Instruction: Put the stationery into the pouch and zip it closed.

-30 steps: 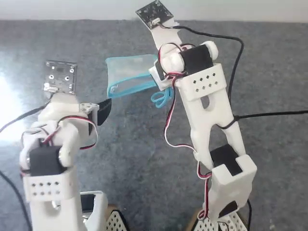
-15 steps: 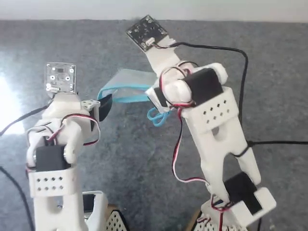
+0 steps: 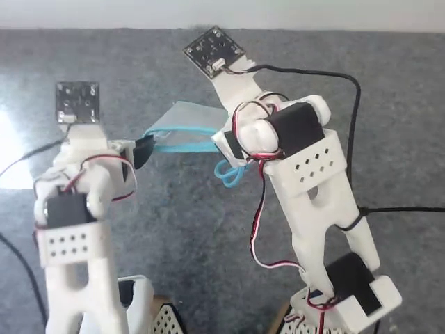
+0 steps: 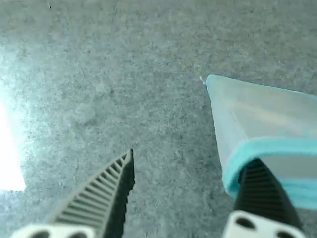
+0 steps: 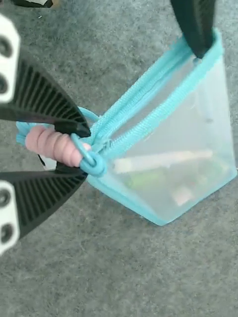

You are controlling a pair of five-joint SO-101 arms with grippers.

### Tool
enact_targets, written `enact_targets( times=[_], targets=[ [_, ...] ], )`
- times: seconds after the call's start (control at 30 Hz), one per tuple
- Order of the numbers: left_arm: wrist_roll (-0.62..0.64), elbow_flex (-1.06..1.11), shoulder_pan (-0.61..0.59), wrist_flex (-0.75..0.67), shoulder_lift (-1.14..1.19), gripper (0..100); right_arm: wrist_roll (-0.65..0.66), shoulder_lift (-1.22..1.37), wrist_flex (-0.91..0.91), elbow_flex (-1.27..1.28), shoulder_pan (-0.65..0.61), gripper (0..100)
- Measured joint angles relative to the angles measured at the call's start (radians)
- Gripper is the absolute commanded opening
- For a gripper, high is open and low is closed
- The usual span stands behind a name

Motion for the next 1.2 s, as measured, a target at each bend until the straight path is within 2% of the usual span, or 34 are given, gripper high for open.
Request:
enact_targets(
  times=[0.2,0.4,0.63,0.83,1.03,1.2],
  targets=[
    [0.000,-0.046,0.005,-0.002,0.112,32,0.015,-0.003,0.000,0.023,0.000,0.6],
    [0.003,-0.046,0.078,-0.034,0.132,31,0.020,-0.003,0.000,0.023,0.000,0.6],
    [0.040,0.092,0.112,-0.238,0.164,13,0.021,-0.003,0.000,0.023,0.000,0.6],
    [0.048,0.109,0.117,-0.267,0.160,1,0.021,-0.003,0.000,0.028,-0.002,0.6],
    [0.078,0.146,0.163,-0.265,0.126,1,0.021,-0.008,0.000,0.037,-0.032,0.6],
    [0.078,0.181,0.256,-0.252,0.101,1,0.018,-0.046,-0.043,0.037,-0.127,0.6]
  ],
)
